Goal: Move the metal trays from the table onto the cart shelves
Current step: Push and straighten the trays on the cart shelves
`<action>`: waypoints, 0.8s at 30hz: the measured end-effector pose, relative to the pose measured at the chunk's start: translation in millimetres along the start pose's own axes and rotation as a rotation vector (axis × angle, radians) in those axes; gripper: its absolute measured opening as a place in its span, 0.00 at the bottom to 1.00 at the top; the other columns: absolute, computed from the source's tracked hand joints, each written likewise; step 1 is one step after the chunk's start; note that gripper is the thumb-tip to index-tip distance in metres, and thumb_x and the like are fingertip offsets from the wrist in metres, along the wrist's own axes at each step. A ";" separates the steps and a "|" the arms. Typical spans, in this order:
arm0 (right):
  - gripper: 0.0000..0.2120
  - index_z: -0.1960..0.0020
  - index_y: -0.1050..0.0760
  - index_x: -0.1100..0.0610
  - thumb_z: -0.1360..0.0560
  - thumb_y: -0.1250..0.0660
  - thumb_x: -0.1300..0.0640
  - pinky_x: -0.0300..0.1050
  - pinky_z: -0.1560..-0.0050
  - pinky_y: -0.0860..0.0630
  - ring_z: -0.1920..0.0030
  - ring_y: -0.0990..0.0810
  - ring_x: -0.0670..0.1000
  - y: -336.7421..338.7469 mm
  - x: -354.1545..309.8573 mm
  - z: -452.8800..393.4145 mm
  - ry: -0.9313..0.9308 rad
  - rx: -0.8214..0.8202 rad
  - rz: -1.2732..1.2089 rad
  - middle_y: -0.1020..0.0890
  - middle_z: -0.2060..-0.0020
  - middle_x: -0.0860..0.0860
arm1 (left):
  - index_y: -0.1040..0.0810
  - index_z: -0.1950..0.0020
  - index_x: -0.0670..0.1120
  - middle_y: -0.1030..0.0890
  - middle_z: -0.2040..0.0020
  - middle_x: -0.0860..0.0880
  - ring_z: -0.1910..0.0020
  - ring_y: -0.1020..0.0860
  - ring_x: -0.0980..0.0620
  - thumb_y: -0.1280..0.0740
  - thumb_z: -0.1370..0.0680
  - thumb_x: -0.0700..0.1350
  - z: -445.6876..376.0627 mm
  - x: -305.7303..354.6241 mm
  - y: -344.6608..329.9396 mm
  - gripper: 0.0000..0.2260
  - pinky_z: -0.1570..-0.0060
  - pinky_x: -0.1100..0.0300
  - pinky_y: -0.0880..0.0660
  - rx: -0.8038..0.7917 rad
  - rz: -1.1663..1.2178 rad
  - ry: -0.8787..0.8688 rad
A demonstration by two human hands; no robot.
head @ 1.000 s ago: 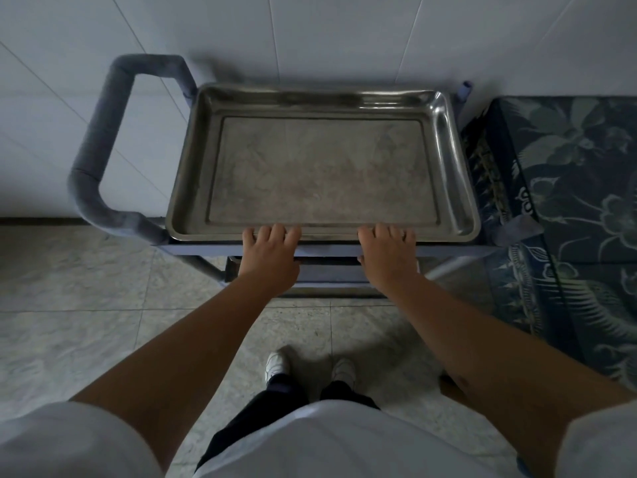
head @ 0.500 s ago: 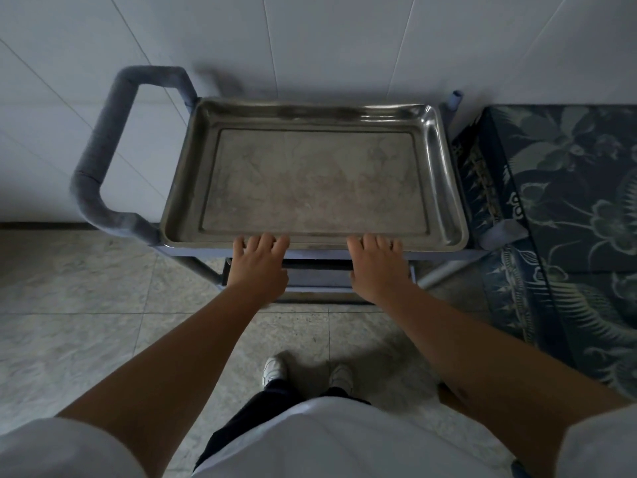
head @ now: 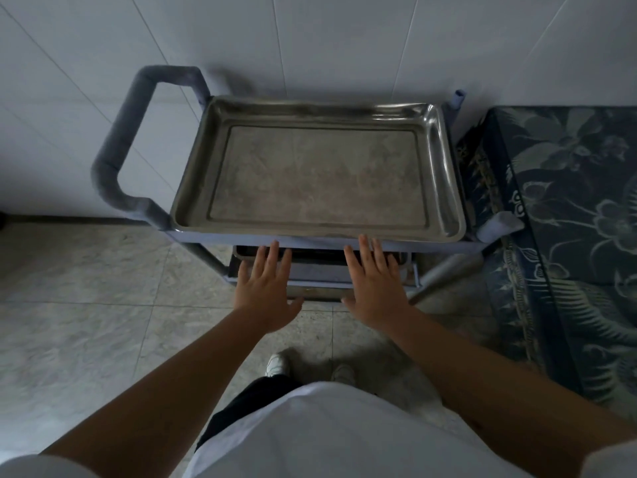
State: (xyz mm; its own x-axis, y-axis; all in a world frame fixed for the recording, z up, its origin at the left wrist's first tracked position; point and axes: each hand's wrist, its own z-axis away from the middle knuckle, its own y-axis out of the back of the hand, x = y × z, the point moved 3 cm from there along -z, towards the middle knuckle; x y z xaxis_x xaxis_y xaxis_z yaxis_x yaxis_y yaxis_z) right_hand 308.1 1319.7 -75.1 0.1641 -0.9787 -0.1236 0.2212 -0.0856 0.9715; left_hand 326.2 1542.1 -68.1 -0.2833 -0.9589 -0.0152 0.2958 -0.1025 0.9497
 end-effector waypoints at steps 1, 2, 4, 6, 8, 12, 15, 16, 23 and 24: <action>0.49 0.21 0.60 0.53 0.28 0.33 0.39 0.65 0.27 0.54 0.22 0.59 0.61 -3.2 -1.0 3.0 0.013 -0.027 0.004 0.60 0.21 0.58 | 0.67 0.20 0.50 0.69 0.21 0.43 0.21 0.65 0.42 0.48 0.24 0.72 6.0 0.2 -4.8 0.44 0.23 0.38 0.56 -0.028 -0.010 0.006; 0.48 0.21 0.59 0.53 0.28 0.35 0.37 0.65 0.27 0.55 0.22 0.59 0.59 -7.0 -2.3 6.5 0.029 -0.059 0.016 0.60 0.21 0.56 | 0.67 0.20 0.51 0.69 0.21 0.44 0.21 0.65 0.43 0.50 0.25 0.72 11.8 -0.2 -9.0 0.44 0.23 0.38 0.56 -0.051 -0.019 0.011; 0.47 0.21 0.61 0.51 0.28 0.39 0.33 0.64 0.27 0.59 0.22 0.62 0.56 -15.4 -5.2 15.2 0.048 -0.112 0.027 0.61 0.21 0.53 | 0.68 0.20 0.52 0.69 0.21 0.44 0.21 0.64 0.43 0.51 0.25 0.73 22.1 -1.6 -14.0 0.44 0.24 0.38 0.57 -0.071 -0.029 0.009; 0.48 0.21 0.62 0.49 0.29 0.41 0.30 0.64 0.27 0.61 0.22 0.64 0.55 -21.5 -9.7 25.7 0.025 -0.144 0.017 0.63 0.21 0.52 | 0.67 0.20 0.52 0.67 0.20 0.44 0.20 0.64 0.43 0.51 0.25 0.74 32.0 -5.4 -15.1 0.44 0.25 0.38 0.57 -0.076 -0.026 -0.009; 0.49 0.21 0.62 0.47 0.30 0.43 0.28 0.65 0.27 0.61 0.22 0.63 0.55 -26.0 -17.2 37.5 -0.018 -0.162 0.014 0.62 0.21 0.51 | 0.65 0.19 0.53 0.66 0.19 0.44 0.20 0.64 0.43 0.51 0.25 0.74 42.4 -12.3 -15.1 0.44 0.25 0.38 0.57 -0.073 -0.023 -0.034; 0.50 0.21 0.59 0.48 0.32 0.42 0.26 0.66 0.27 0.57 0.22 0.56 0.57 -29.1 -37.0 58.0 -0.068 -0.175 0.008 0.58 0.20 0.53 | 0.63 0.19 0.53 0.66 0.19 0.44 0.20 0.63 0.42 0.51 0.25 0.74 63.0 -30.5 -16.3 0.43 0.25 0.38 0.56 -0.078 -0.017 -0.066; 0.51 0.21 0.60 0.48 0.32 0.41 0.26 0.65 0.27 0.56 0.21 0.57 0.57 -29.7 -55.7 74.7 -0.125 -0.177 -0.015 0.58 0.20 0.54 | 0.61 0.18 0.53 0.64 0.19 0.44 0.20 0.62 0.42 0.51 0.25 0.74 82.2 -48.3 -18.8 0.43 0.24 0.38 0.54 -0.083 0.004 -0.101; 0.51 0.21 0.60 0.48 0.32 0.41 0.26 0.65 0.27 0.57 0.21 0.58 0.56 -30.1 -63.5 79.8 -0.143 -0.181 -0.030 0.58 0.20 0.53 | 0.61 0.18 0.53 0.64 0.18 0.44 0.20 0.61 0.43 0.51 0.25 0.74 89.1 -54.5 -20.5 0.43 0.24 0.39 0.54 -0.087 0.015 -0.110; 0.51 0.21 0.59 0.49 0.31 0.39 0.27 0.66 0.26 0.56 0.22 0.60 0.55 -34.1 -119.2 106.4 -0.206 -0.190 -0.068 0.60 0.20 0.53 | 0.61 0.18 0.53 0.62 0.18 0.44 0.20 0.62 0.44 0.56 0.27 0.75 126.5 -81.3 -31.0 0.44 0.24 0.38 0.54 -0.101 0.084 -0.167; 0.51 0.21 0.59 0.49 0.31 0.39 0.27 0.66 0.26 0.55 0.22 0.59 0.55 -35.1 -126.2 110.9 -0.213 -0.192 -0.084 0.59 0.20 0.53 | 0.60 0.18 0.53 0.62 0.18 0.44 0.20 0.62 0.43 0.56 0.27 0.75 130.1 -81.9 -32.2 0.44 0.24 0.38 0.55 -0.098 0.077 -0.176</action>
State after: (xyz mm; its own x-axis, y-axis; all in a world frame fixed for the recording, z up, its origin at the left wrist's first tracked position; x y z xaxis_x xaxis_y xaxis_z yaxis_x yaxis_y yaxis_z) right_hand 173.0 1425.4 -71.1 -0.0638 -0.9885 -0.1372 0.4064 -0.1513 0.9011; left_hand 221.1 1658.3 -56.7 -0.4091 -0.9047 0.1188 0.4074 -0.0646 0.9110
